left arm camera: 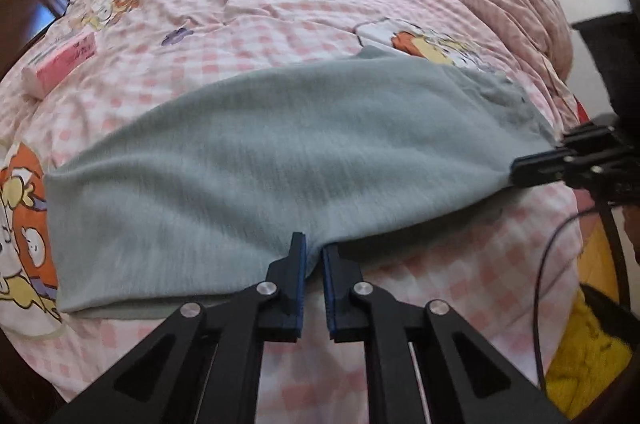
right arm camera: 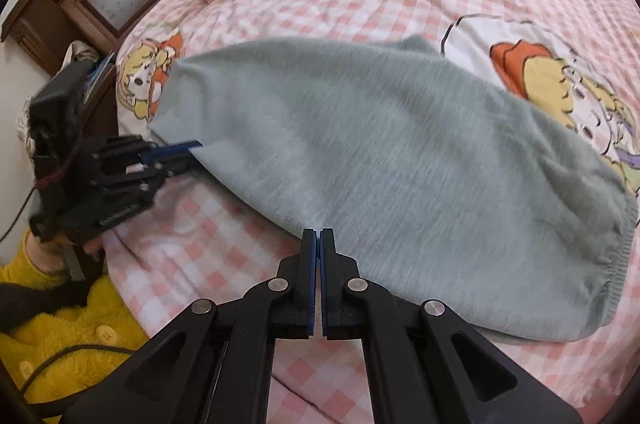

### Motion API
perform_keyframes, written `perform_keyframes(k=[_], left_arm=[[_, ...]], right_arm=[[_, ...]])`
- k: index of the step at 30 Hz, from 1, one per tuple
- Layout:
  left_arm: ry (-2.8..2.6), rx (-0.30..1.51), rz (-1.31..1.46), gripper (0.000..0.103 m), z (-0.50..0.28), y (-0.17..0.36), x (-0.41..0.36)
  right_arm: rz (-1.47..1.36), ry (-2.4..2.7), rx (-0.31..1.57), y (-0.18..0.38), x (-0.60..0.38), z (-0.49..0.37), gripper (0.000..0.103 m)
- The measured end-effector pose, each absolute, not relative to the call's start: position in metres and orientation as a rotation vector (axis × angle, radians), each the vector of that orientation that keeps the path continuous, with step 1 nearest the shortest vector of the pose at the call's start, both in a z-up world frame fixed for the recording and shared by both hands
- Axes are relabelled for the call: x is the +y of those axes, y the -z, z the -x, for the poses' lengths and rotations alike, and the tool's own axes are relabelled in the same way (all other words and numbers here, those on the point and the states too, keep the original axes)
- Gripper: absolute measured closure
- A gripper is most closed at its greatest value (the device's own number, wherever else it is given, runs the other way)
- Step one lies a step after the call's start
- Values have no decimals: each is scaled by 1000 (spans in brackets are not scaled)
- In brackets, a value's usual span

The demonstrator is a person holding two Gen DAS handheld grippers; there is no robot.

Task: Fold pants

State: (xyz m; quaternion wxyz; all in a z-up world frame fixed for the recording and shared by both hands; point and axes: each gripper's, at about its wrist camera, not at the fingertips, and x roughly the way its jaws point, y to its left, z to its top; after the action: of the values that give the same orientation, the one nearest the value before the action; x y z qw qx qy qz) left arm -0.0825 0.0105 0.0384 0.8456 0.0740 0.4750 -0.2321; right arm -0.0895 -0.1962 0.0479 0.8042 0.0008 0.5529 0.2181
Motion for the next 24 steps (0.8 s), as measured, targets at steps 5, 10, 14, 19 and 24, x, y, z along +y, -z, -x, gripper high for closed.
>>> perform_keyframes(k=[5, 10, 14, 19, 24], left_arm=[[511, 1069, -207, 95, 88, -23, 8], [546, 1103, -179, 77, 90, -23, 10], [622, 1087, -66, 60, 92, -44, 20], [569, 1028, -19, 46, 79, -60, 26], [413, 1032, -14, 46, 59, -45, 29]], right_arm=[[-2, -473, 1247, -24, -195, 92, 101], [-24, -455, 1339, 9, -196, 85, 100], [-108, -412, 1322, 0, -222, 90, 95], [-270, -194, 1151, -46, -309, 120, 64], [-540, 87, 1019, -46, -408, 150, 55]])
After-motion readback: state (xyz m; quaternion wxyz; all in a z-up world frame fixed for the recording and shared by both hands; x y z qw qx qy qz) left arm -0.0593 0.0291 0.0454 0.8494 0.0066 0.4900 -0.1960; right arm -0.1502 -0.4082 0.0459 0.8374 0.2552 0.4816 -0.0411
